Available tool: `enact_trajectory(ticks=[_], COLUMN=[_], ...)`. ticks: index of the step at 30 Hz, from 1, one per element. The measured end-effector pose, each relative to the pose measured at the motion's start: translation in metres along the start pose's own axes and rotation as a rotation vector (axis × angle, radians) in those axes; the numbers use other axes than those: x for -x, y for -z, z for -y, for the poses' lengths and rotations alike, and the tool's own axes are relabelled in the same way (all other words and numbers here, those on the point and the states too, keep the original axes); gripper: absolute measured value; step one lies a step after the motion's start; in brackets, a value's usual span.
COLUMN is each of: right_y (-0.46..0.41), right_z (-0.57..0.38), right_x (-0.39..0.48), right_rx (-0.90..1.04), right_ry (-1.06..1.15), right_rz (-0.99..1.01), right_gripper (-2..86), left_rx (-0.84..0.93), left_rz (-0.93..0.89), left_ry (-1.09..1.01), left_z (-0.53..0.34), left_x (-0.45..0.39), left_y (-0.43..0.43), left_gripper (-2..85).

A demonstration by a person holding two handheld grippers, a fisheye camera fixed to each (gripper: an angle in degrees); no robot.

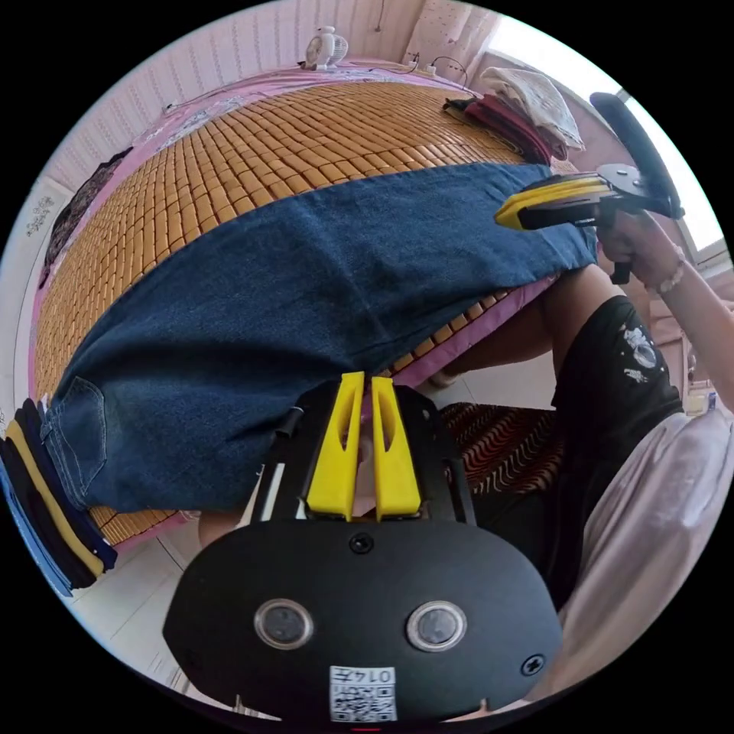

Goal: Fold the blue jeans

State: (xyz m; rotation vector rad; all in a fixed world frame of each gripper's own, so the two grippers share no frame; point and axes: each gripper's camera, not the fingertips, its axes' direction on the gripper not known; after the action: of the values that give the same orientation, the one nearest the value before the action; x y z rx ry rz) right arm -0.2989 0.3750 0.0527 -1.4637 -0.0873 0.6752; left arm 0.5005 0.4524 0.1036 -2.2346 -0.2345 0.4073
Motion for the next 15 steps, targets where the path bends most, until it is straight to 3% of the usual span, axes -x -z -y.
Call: enact_trajectory(ticks=[7,15], right_y=[-0.067,-0.152], right_z=[0.170,0.263], right_x=[0.065,0.122], right_rx=[0.158,0.480], right_ry=[0.213,0.380], right_rz=[-0.128,-0.274], right_gripper=[-0.1,-0.3], left_rx=[-0.165,-0.124], left_rz=[-0.044,0.016], left_ry=[0.018,-0.003], left_z=[-0.013,-0.013], left_x=[0.006,0.015], left_y=[0.015,-0.044], left_gripper=[1.9,-0.8])
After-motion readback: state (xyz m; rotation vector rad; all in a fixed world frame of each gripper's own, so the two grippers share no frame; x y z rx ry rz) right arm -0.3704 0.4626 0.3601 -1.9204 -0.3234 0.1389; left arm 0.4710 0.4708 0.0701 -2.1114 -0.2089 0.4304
